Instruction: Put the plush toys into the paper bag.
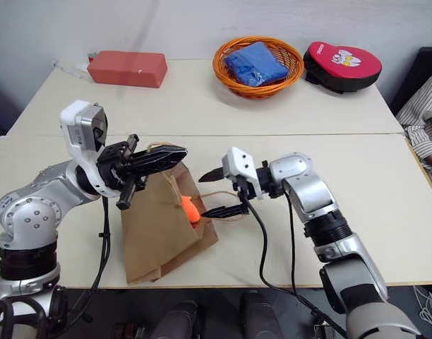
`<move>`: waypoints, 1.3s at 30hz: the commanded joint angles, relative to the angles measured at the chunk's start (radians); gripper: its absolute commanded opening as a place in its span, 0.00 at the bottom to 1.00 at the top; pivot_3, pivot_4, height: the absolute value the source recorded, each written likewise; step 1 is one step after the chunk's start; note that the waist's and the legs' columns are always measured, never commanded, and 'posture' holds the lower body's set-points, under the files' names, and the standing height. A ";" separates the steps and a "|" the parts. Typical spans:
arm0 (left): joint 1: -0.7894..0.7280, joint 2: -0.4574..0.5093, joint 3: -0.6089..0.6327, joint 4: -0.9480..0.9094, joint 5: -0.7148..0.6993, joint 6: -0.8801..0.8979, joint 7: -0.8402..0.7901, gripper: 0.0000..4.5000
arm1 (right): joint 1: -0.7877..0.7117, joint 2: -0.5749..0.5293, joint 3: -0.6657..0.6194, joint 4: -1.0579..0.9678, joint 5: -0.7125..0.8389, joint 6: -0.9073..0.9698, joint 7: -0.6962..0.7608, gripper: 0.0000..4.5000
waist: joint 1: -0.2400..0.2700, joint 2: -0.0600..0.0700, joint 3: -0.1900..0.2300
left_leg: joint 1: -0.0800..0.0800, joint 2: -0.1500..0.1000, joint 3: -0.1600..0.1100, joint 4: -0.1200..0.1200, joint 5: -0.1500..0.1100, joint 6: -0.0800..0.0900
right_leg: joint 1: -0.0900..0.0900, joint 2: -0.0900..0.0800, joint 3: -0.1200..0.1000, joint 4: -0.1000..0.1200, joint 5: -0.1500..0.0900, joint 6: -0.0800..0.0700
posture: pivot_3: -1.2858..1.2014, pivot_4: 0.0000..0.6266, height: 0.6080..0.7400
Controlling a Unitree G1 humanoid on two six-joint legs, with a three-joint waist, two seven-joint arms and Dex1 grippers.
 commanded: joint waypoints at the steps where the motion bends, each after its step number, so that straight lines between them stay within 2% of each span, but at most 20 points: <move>1: 0.003 -0.001 0.013 -0.046 -0.035 -0.003 0.004 0.00 | 0.002 -0.049 -0.087 -0.018 0.065 0.082 -0.006 1.00 | 0.002 0.000 0.000 | 0.000 0.000 0.000 0.000 0.000 0.000 | 0.000 0.000 0.000 0.000 0.000 0.000 | 0.52 0.24 1.00; 7: 0.010 0.020 0.024 -0.070 -0.076 0.024 0.012 0.00 | 0.049 -0.237 -0.144 -0.047 0.150 0.474 -0.018 1.00 | 0.012 0.000 0.000 | 0.000 0.000 0.000 0.000 0.000 0.001 | 0.001 -0.001 0.000 -0.001 0.000 0.000 | 0.52 0.24 1.00; 9: 0.018 0.030 0.027 -0.076 -0.089 0.033 0.014 0.00 | 0.066 -0.288 -0.104 -0.055 0.161 0.645 -0.027 1.00 | 0.011 0.000 0.000 | 0.000 0.000 0.000 0.000 0.000 0.001 | 0.001 -0.001 0.000 -0.001 0.000 0.000 | 0.52 0.24 1.00; 11: 0.019 0.038 0.024 -0.075 -0.095 0.041 0.015 0.00 | 0.062 -0.271 -0.094 -0.008 0.177 0.797 -0.078 1.00 | 0.005 0.000 0.000 | 0.000 0.000 0.000 -0.001 0.000 0.001 | 0.001 -0.001 0.000 -0.001 0.000 0.000 | 0.52 0.24 1.00; 13: 0.019 0.043 0.025 -0.075 -0.101 0.047 0.017 0.00 | 0.048 -0.235 -0.077 0.019 0.162 0.873 -0.136 1.00 | 0.000 0.000 0.000 | 0.000 0.000 0.000 -0.001 0.000 0.001 | 0.001 0.000 0.001 0.000 0.000 0.000 | 0.52 0.24 1.00; 17: 0.014 0.045 0.024 -0.075 -0.107 0.053 0.023 0.00 | 0.015 -0.181 -0.025 0.052 0.164 0.975 -0.169 1.00 | -0.002 0.000 -0.001 | 0.002 0.000 0.000 -0.001 0.000 0.001 | 0.001 0.001 0.002 0.001 0.000 0.000 | 0.52 0.24 1.00; 22: 0.015 0.046 0.021 -0.076 -0.107 0.052 0.027 0.00 | -0.029 -0.079 -0.025 0.087 0.188 1.075 -0.228 1.00 | 0.000 -0.001 -0.001 | 0.002 0.000 0.000 -0.001 0.000 0.001 | 0.001 0.001 0.002 0.000 0.000 0.000 | 0.52 0.24 1.00; 25: 0.014 0.046 0.020 -0.077 -0.106 0.049 0.032 0.00 | -0.032 -0.041 -0.010 0.069 0.199 1.084 -0.240 0.86 | 0.000 -0.001 -0.001 | 0.002 0.000 -0.001 -0.001 0.000 0.000 | 0.001 0.001 0.002 0.000 0.000 0.000 | 0.52 0.24 1.00; 32: 0.021 0.048 0.025 -0.083 -0.107 0.047 0.039 0.00 | -0.048 -0.018 -0.069 0.120 0.208 1.064 -0.278 0.33 | 0.002 -0.001 -0.001 | 0.001 0.000 -0.001 -0.001 0.000 0.000 | 0.000 0.001 0.002 0.000 0.000 0.000 | 0.52 0.24 1.00; 36: 0.022 0.048 0.023 -0.073 -0.093 0.037 0.031 0.00 | -0.057 -0.037 -0.164 0.115 0.271 1.114 -0.282 0.04 | 0.003 -0.001 -0.001 | 0.001 -0.001 -0.001 -0.001 0.000 0.000 | 0.000 0.001 0.002 0.000 0.000 0.000 | 0.52 0.24 1.00; 39: 0.005 0.045 0.013 -0.048 -0.069 0.020 0.013 0.00 | -0.075 -0.056 -0.297 0.076 0.345 1.161 -0.301 0.02 | 0.005 -0.001 -0.001 | 0.000 -0.001 -0.001 -0.001 0.000 0.000 | 0.000 0.000 0.002 0.000 0.000 0.000 | 0.52 0.24 1.00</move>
